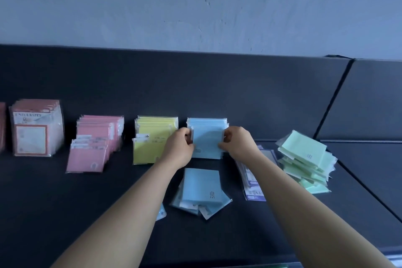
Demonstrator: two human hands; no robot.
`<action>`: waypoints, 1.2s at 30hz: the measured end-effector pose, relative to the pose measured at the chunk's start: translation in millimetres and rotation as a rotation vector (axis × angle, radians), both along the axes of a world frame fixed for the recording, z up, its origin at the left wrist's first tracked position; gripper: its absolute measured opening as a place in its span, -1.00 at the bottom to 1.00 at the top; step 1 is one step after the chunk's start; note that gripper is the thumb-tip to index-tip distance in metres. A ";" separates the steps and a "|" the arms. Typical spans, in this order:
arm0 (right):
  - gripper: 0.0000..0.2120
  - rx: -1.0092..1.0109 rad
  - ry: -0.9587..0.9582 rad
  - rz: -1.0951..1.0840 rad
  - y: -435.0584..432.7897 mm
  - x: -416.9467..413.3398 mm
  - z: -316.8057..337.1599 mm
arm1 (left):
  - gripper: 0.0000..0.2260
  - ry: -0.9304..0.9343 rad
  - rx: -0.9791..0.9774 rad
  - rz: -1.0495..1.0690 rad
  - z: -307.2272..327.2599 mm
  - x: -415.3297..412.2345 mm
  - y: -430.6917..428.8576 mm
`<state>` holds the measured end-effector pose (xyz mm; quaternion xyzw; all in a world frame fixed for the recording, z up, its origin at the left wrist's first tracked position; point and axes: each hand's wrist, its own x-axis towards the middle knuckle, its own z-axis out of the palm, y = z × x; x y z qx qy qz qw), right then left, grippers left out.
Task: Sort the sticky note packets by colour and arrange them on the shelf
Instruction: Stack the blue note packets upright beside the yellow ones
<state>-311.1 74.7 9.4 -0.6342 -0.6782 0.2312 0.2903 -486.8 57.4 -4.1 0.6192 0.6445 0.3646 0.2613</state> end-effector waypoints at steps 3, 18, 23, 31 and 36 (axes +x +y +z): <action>-0.77 -0.012 0.000 0.005 1.5 2.2 -0.8 | -0.80 0.042 0.032 0.006 -2.8 0.3 2.8; -0.61 0.016 0.015 -0.016 -16.0 8.0 -5.8 | -0.59 0.031 -0.024 -0.045 12.1 -11.2 -25.3; -0.58 0.070 0.042 -0.023 -24.9 8.1 -1.4 | -0.54 -0.003 -0.098 -0.072 17.6 -23.5 -43.8; -0.39 -0.249 -0.052 0.332 -70.4 0.9 7.4 | -0.45 0.160 -0.327 -0.277 19.6 -34.3 -81.4; -0.74 -0.253 0.026 0.308 -84.0 -0.5 8.7 | -0.44 0.053 -0.191 -0.250 19.1 -34.2 -88.4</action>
